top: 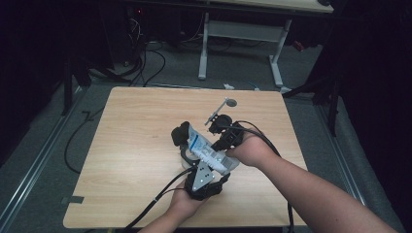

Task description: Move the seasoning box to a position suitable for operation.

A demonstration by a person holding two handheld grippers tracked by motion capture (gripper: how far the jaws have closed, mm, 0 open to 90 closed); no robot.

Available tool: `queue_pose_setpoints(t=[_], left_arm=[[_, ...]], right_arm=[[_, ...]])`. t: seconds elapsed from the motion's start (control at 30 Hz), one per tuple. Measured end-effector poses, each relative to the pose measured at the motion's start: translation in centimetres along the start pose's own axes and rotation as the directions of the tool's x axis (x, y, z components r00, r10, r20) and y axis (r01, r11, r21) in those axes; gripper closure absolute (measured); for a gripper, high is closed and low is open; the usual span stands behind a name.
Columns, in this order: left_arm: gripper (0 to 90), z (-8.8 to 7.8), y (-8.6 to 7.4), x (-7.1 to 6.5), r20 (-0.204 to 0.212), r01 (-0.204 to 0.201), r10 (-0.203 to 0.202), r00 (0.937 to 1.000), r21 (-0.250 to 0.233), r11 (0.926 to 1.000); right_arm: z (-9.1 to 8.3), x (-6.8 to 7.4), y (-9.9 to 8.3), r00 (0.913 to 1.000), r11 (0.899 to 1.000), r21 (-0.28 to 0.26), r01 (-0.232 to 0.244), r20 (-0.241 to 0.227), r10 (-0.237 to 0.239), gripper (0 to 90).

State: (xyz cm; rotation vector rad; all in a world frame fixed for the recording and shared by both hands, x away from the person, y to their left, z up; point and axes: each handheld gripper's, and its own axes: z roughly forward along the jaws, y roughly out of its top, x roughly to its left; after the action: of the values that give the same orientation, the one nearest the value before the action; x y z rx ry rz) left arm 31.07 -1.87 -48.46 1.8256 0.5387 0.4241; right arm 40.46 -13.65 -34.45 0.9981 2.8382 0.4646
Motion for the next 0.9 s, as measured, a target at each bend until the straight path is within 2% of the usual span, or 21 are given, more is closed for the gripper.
queue_pose_setpoints(t=[0.9], left_arm=[[52.4, 0.02, 0.16, 0.04, 0.001, 0.008, -0.008, 1.0, -0.01, 0.9999]], right_arm=[[-0.01, 0.0, 0.27, 0.9999, 1.0, 0.001, 0.011, 0.005, -0.011, 90.0]])
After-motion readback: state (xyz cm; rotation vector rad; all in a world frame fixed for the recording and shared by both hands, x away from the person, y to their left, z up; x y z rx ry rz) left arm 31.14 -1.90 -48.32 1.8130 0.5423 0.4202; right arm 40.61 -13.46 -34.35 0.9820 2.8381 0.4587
